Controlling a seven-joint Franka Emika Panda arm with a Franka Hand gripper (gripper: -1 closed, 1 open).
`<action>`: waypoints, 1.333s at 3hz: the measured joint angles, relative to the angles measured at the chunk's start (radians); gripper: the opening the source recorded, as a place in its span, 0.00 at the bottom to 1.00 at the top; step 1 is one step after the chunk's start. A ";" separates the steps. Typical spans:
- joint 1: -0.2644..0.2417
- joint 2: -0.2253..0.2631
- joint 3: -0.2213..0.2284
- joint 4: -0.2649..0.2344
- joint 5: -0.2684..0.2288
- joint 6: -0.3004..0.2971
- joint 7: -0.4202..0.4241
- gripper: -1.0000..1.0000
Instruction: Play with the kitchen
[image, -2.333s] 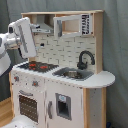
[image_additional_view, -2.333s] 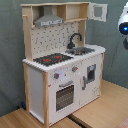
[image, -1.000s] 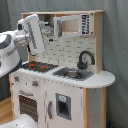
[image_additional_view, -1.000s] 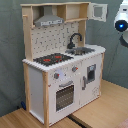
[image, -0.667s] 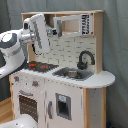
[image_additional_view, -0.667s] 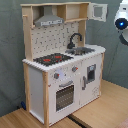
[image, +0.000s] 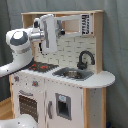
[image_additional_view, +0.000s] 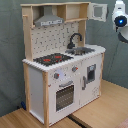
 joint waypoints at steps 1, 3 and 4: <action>-0.027 0.057 0.012 0.030 0.000 0.077 -0.041 0.00; -0.060 0.162 0.109 0.139 0.000 0.155 -0.078 0.00; -0.063 0.207 0.177 0.203 0.003 0.156 -0.075 0.00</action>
